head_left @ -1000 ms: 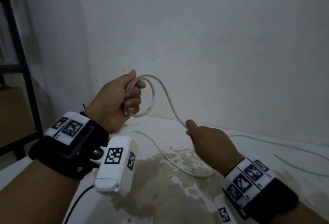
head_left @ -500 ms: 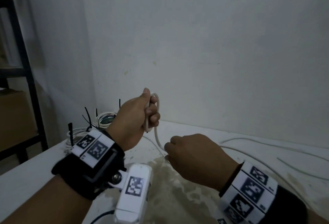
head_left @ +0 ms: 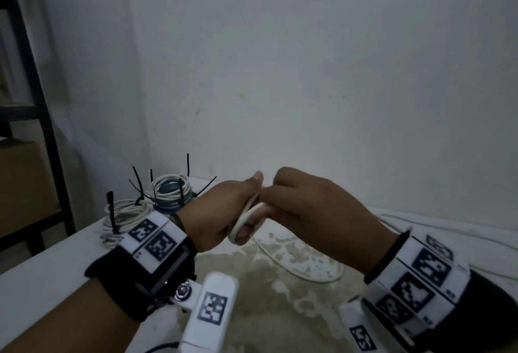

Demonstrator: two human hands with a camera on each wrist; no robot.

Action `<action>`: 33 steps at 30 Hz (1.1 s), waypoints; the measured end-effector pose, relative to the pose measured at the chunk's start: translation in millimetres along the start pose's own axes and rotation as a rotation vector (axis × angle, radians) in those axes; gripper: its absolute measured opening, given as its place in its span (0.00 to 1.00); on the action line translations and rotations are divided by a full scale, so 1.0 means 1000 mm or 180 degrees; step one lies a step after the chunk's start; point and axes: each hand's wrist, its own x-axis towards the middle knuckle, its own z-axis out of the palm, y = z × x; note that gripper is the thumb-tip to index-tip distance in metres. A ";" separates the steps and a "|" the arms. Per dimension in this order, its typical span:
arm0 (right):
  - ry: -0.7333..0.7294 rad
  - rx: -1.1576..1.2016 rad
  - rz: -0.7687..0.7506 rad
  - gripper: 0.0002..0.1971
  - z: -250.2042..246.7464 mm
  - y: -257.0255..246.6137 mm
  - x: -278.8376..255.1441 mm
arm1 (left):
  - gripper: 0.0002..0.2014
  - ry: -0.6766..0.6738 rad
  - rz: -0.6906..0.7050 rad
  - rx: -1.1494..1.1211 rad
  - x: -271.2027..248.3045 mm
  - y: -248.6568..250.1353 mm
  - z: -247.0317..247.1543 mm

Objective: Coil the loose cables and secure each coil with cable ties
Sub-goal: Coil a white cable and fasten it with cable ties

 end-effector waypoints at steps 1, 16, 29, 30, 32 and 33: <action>0.0111 0.0245 0.0075 0.09 0.002 0.000 -0.001 | 0.28 -0.0102 -0.0111 -0.0036 -0.001 0.000 -0.002; 0.0158 0.0708 0.0568 0.15 0.011 -0.003 -0.005 | 0.20 0.0021 -0.0191 -0.0735 -0.005 -0.004 0.003; 0.0099 0.1491 0.1011 0.11 0.002 0.009 0.000 | 0.26 -0.0563 -0.0237 -0.0202 -0.013 -0.003 -0.002; 0.0010 0.1630 0.1136 0.11 0.000 0.009 -0.001 | 0.26 -0.0590 -0.0246 -0.0162 -0.014 -0.003 -0.003; -0.0170 0.1885 0.1317 0.11 -0.002 0.009 -0.002 | 0.27 -0.0624 -0.0250 -0.0082 -0.015 -0.002 -0.003; -0.0250 0.2025 0.1348 0.12 -0.002 0.008 -0.002 | 0.28 -0.0622 -0.0257 -0.0032 -0.015 -0.002 -0.003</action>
